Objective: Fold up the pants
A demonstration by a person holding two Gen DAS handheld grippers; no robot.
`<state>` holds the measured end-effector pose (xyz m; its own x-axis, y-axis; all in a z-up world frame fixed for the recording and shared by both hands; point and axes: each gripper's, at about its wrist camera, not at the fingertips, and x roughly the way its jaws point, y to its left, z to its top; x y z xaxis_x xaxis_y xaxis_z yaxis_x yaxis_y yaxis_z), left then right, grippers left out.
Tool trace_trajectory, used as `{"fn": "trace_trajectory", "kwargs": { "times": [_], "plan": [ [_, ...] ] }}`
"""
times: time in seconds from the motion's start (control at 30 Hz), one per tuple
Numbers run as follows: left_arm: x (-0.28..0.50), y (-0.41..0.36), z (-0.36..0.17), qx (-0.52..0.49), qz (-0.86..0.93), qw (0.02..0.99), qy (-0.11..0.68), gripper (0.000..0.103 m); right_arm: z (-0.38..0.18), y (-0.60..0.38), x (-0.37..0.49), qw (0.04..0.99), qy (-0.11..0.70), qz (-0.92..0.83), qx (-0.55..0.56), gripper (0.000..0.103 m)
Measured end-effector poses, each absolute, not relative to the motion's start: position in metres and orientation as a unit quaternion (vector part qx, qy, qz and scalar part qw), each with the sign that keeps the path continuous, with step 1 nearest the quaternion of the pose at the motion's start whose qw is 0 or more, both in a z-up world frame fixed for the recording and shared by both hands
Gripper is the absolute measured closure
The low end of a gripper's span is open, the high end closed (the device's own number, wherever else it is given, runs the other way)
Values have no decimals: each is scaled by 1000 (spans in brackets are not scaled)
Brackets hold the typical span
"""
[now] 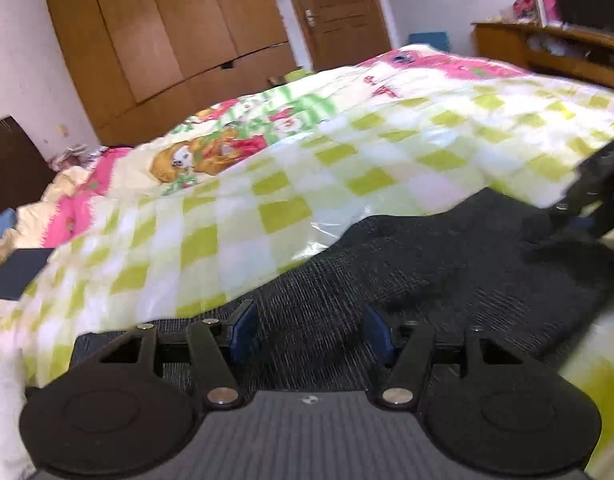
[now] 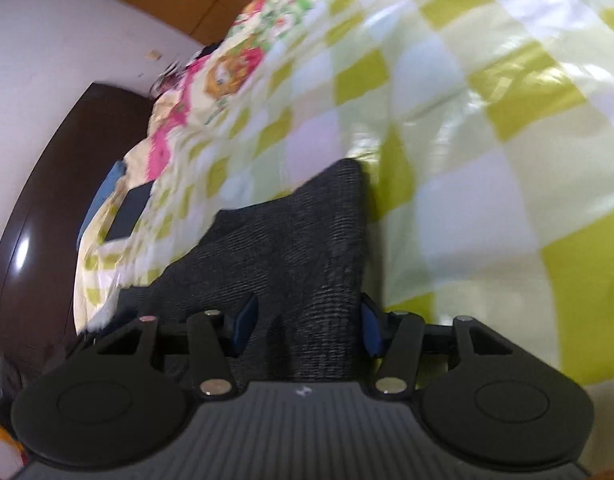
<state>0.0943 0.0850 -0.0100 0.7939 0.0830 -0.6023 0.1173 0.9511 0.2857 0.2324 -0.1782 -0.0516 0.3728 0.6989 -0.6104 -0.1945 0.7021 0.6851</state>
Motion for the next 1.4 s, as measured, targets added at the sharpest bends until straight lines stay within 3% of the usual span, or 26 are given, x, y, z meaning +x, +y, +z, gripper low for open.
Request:
{"fn": "trace_trajectory", "kwargs": {
  "times": [0.1, 0.23, 0.27, 0.33, 0.4, 0.43, 0.53, 0.77, 0.9, 1.0, 1.17, 1.2, 1.3, 1.4],
  "plan": [
    [116, 83, -43, 193, 17, 910, 366, 30, -59, -178, 236, 771, 485, 295, 287, 47],
    [111, 73, -17, 200, 5, 927, 319, 29, -67, -182, 245, 751, 484, 312, 323, 40],
    [118, 71, -16, 198, 10, 925, 324, 27, -69, -179, 248, 752, 486, 305, 325, 43],
    [142, 70, -34, 201, 21, 908, 367, 23, -68, -173, 255, 752, 493, 297, 321, 81],
    [148, 64, -49, 212, 40, 902, 373, 25, -63, -180, 256, 746, 476, 312, 346, 83],
    [146, 55, -47, 220, 42, 903, 367, 33, -59, -185, 256, 747, 468, 317, 349, 85],
    [142, 27, -49, 239, 50, 898, 366, 39, -57, -209, 255, 748, 459, 319, 357, 89],
    [146, -44, -44, 216, -3, 910, 355, 39, -52, -298, 248, 776, 438, 254, 377, 90],
    [142, -82, -24, 213, -58, 925, 308, 37, -34, -350, 236, 806, 427, 201, 358, 90],
    [144, -79, -10, 226, -25, 931, 284, 26, -31, -370, 226, 814, 428, 176, 350, 89],
    [166, -53, -57, 295, 45, 900, 319, 22, -43, -363, 223, 812, 431, 183, 348, 81],
    [165, -52, -58, 297, 47, 902, 309, 22, -47, -359, 225, 808, 437, 185, 349, 75],
    [157, -57, -38, 310, 64, 906, 280, 22, -47, -346, 228, 812, 446, 181, 331, 69],
    [139, -57, -16, 315, 70, 919, 228, 22, -41, -346, 227, 815, 448, 172, 324, 72]
  ]
}}
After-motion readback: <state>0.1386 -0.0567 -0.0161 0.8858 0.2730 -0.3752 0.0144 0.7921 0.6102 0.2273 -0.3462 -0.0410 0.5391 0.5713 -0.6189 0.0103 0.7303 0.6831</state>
